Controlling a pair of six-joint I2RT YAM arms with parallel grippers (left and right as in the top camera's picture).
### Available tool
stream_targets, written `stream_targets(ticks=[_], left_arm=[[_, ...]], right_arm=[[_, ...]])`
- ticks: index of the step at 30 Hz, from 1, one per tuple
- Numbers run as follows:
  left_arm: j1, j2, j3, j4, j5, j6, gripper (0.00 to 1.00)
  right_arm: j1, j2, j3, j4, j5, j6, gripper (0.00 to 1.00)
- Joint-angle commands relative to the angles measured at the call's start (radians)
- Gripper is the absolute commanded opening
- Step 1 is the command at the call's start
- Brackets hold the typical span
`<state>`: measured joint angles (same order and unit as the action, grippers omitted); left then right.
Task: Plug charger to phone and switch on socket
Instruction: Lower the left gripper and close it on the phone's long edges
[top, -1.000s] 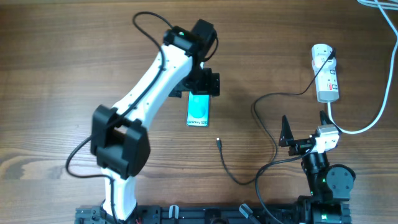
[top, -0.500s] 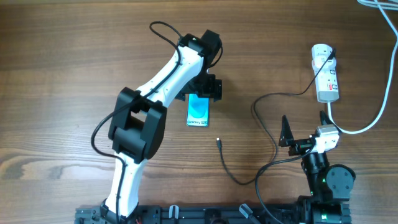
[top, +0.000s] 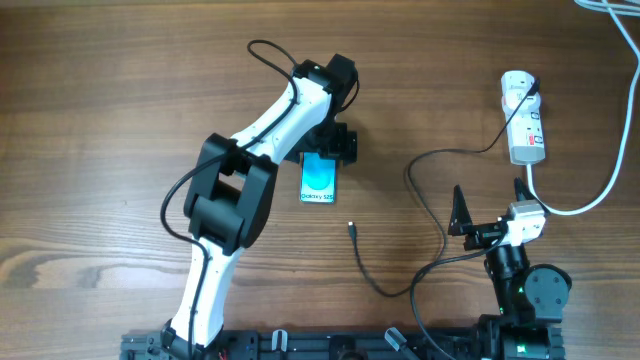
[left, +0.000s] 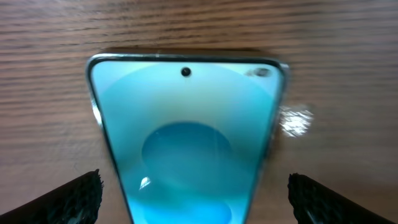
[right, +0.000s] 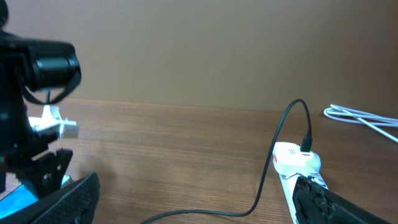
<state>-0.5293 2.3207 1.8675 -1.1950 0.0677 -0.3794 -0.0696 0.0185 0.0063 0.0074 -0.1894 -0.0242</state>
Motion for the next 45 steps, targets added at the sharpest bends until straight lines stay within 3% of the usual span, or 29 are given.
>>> stream_targets(ticks=[1, 12, 28, 35, 45], left_arm=[[-0.001, 0.045, 0.014, 0.003, -0.022, 0.008, 1.0], [0.007, 0.049, 0.01, 0.003, -0.08, 0.043, 1.0], [0.041, 0.049, -0.058, 0.034, -0.024, 0.042, 1.0], [0.027, 0.049, -0.071, 0.026, 0.111, 0.007, 1.0], [-0.005, 0.049, -0.071, 0.01, 0.053, -0.025, 1.0]], right_arm=[[0.005, -0.002, -0.001, 0.005, 0.009, 0.005, 1.0], [0.005, -0.002, -0.001, 0.005, 0.009, 0.005, 1.0], [0.005, -0.002, -0.001, 0.005, 0.009, 0.005, 1.0], [0.005, -0.002, -0.001, 0.005, 0.009, 0.005, 1.0], [0.005, -0.002, -0.001, 0.005, 0.009, 0.005, 1.0]])
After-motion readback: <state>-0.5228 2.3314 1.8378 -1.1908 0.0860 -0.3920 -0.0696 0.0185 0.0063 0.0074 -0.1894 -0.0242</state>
